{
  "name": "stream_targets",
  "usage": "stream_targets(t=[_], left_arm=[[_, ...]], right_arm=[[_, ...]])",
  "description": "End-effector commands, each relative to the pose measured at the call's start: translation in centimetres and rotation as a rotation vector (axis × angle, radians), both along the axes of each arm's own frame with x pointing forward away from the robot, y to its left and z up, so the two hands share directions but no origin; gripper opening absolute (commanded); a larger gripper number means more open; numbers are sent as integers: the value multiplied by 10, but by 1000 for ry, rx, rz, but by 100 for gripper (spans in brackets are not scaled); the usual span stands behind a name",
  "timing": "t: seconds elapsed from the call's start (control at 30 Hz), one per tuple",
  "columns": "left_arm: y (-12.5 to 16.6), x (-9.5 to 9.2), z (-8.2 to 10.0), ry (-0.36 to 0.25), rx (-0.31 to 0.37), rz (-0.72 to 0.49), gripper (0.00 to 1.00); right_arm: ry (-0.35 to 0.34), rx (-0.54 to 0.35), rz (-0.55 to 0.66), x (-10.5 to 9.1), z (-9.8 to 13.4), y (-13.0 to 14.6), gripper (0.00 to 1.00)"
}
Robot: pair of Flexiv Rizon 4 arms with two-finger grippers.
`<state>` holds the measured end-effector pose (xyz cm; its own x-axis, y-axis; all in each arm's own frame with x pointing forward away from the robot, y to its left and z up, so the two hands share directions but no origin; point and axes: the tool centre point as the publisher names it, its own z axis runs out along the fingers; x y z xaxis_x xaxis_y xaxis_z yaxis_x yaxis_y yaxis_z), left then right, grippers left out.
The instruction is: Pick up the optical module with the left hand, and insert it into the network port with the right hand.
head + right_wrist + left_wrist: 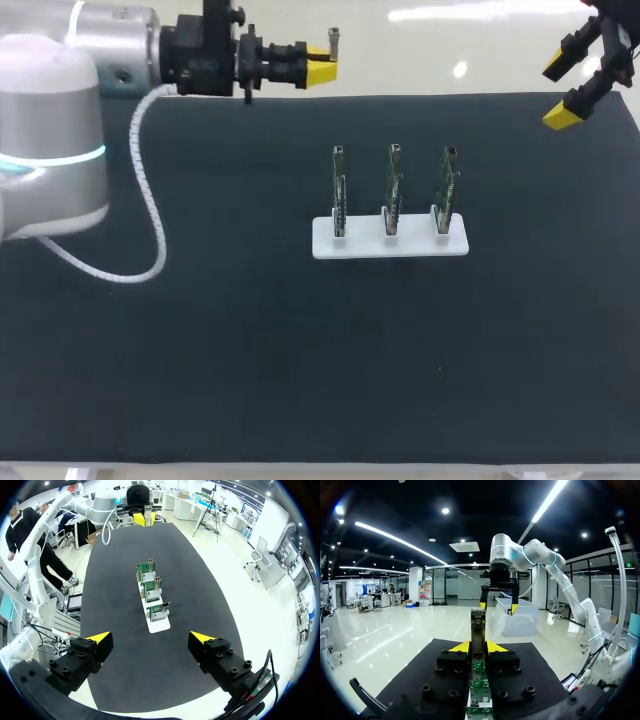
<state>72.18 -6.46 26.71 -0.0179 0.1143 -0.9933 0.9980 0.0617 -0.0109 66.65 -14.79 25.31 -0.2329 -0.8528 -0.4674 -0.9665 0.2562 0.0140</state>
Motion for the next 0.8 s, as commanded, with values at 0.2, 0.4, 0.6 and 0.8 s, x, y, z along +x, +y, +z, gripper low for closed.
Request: stream_targets(t=[0.2, 0.4, 0.6, 0.8], left_arm=[[-27, 4, 0, -51, 6, 216, 0], [-31, 9, 0, -61, 16, 154, 0], [-29, 13, -1, -76, 16, 46, 0], [-23, 19, -2, -76, 36, 24, 0]], right_arm=[[-1, 1, 0, 0, 0, 0, 100], [-1, 1, 0, 0, 0, 0, 100], [-1, 1, 0, 0, 0, 0, 100], [-1, 1, 0, 0, 0, 0, 100]])
